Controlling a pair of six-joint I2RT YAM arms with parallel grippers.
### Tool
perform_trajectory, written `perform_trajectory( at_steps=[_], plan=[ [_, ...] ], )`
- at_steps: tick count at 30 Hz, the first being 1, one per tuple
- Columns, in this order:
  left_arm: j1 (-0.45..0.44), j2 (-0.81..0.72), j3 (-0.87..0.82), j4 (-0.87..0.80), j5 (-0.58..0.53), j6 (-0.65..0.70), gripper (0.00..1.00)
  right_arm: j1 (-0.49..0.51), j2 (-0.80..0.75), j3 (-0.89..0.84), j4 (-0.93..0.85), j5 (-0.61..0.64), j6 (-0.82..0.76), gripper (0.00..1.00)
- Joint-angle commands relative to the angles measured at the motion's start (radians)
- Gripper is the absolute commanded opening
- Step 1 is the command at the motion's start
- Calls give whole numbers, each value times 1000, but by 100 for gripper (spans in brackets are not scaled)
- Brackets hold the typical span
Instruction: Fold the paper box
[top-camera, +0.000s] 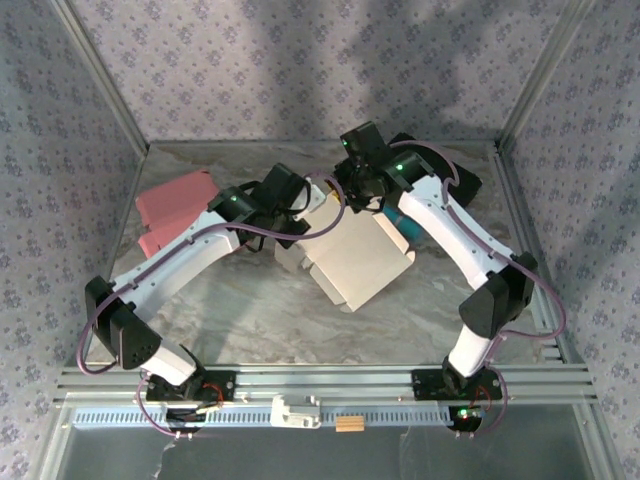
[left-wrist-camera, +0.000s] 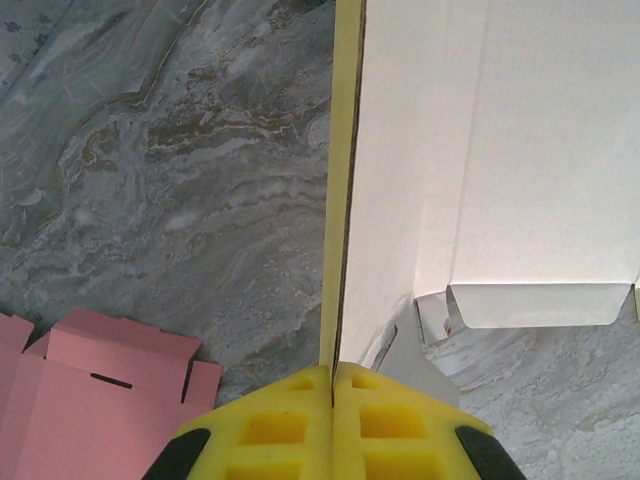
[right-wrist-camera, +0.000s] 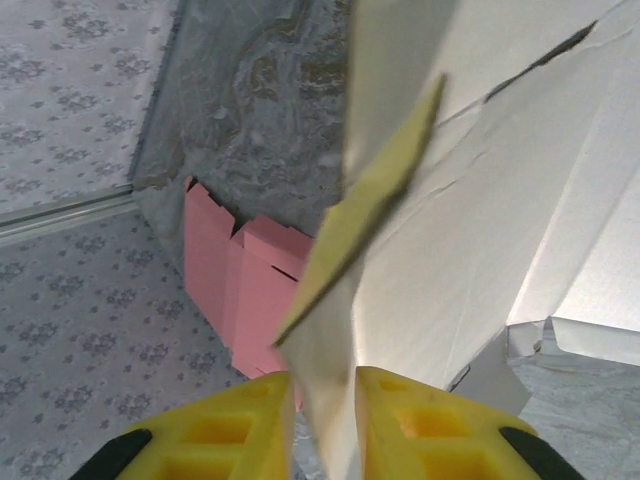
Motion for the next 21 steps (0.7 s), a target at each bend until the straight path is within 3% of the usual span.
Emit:
perform_trajectory(
  at_steps=[1, 4, 7, 8, 11, 15, 21],
  plan=[
    [-8, 7, 39, 8, -17, 20, 0, 1, 12, 31, -53, -13, -3, 21],
    [-8, 7, 37, 10, -16, 21, 0, 0, 13, 32, -58, -10, -3, 14],
    [-9, 6, 37, 17, -15, 21, 0, -4, 9, 29, -60, -8, 1, 0],
    [-10, 6, 38, 20, -20, 12, 1, -6, 6, 25, -60, -5, 5, 0],
    [-9, -13, 29, 40, -50, -48, 37, -21, -9, 9, -53, -13, 28, 0],
    [-3, -133, -109, 166, -100, -158, 72, -65, -40, -36, -23, -38, 89, 0],
    [53, -297, -305, 219, -23, -330, 81, -133, -69, -66, -60, -83, 196, 0]
  ],
)
